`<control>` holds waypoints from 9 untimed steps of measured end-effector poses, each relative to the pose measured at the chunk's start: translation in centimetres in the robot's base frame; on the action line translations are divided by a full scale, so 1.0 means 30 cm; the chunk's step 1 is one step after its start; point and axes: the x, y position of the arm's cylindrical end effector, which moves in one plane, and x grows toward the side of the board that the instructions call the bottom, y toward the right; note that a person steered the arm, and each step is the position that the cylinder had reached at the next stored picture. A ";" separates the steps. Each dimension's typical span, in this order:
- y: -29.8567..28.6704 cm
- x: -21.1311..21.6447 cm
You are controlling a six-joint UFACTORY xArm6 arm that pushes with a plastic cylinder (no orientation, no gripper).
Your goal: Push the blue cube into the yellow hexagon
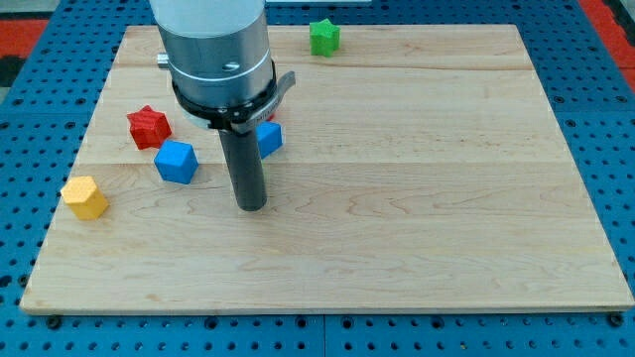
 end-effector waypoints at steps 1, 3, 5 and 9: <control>0.098 -0.026; 0.028 -0.112; -0.017 0.005; -0.778 0.059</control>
